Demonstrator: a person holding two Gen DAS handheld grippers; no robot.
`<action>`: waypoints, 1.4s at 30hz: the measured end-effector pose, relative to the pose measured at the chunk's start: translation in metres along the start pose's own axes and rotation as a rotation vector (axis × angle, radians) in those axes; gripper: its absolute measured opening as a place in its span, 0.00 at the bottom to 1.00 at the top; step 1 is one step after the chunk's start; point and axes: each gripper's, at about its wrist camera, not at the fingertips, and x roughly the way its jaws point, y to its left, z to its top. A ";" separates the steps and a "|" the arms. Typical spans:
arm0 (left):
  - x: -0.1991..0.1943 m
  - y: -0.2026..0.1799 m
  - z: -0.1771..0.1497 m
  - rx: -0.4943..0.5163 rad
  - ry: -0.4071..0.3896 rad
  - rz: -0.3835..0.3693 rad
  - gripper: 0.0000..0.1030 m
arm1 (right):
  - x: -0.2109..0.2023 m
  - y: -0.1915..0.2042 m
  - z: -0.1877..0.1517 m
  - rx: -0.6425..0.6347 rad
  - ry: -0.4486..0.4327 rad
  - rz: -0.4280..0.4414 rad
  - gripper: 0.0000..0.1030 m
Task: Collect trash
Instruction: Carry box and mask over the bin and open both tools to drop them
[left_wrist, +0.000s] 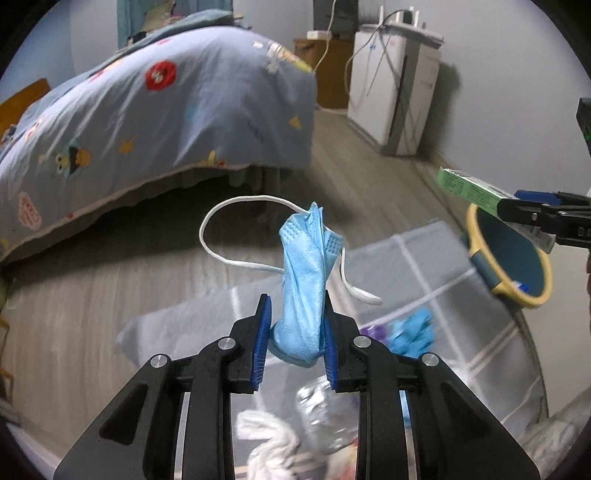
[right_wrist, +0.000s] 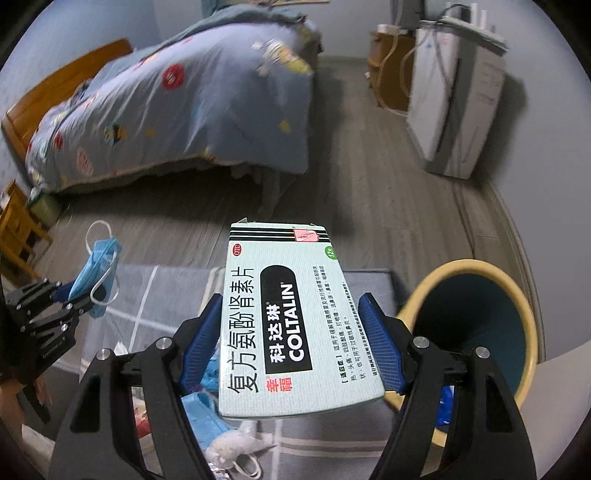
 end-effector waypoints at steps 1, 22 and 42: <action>0.001 -0.004 0.004 0.005 -0.008 -0.006 0.26 | -0.003 -0.007 0.001 0.010 -0.008 -0.004 0.70; 0.001 -0.162 0.023 0.221 -0.059 -0.156 0.26 | -0.059 -0.189 -0.028 0.269 -0.083 -0.165 0.71; 0.083 -0.299 0.034 0.334 0.119 -0.265 0.26 | -0.008 -0.270 -0.066 0.525 0.070 -0.099 0.71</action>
